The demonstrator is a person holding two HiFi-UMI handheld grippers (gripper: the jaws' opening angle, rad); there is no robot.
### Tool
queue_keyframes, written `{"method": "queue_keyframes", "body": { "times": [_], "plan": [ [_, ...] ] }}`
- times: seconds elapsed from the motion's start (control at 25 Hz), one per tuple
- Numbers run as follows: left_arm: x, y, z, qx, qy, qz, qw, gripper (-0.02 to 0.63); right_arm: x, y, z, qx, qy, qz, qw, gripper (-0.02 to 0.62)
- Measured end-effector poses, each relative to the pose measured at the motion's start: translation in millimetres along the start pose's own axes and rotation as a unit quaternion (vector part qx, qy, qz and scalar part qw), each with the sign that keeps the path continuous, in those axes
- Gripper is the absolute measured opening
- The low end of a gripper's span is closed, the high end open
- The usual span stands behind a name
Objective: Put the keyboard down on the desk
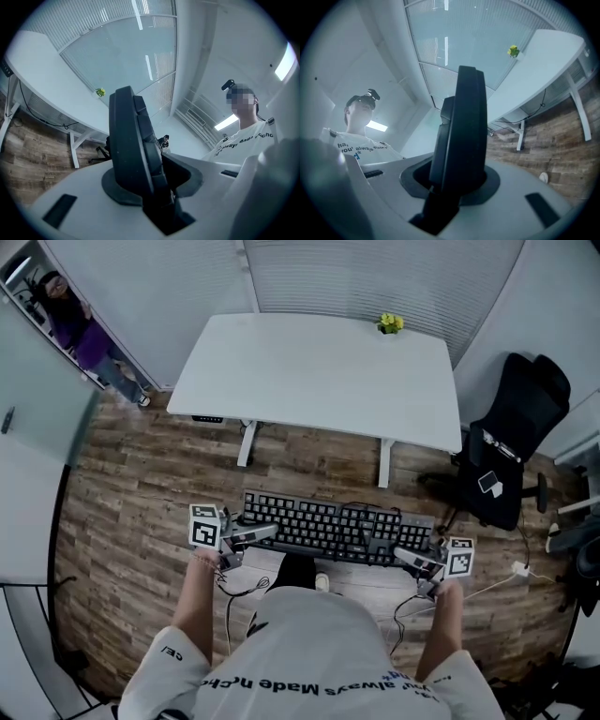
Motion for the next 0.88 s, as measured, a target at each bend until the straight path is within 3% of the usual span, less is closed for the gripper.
{"method": "queue_keyframes", "body": {
  "times": [0.4,0.6,0.88],
  "plan": [
    [14,74,59,0.005,-0.003,-0.008,0.9999,0.144,-52,81,-29,-0.005,-0.007,0.009,1.000,0.118],
    [34,148,116,0.018,-0.002,-0.008,0.9998,0.144,-107,149,-59,-0.022,-0.012,0.011,1.000,0.118],
    [35,155,111,-0.013,-0.011,-0.006,0.9998,0.144,-109,151,-53,0.011,-0.010,0.001,1.000,0.118]
  ]
}}
Point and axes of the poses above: the fingertips, and each gripper's own axes: x backward along the fingers, z to its left, y out of its top, the point moved 10 cm from there along x, backward along the fingers, and after that the axes turned 5 degrees about -y, right-handed, at the moved point
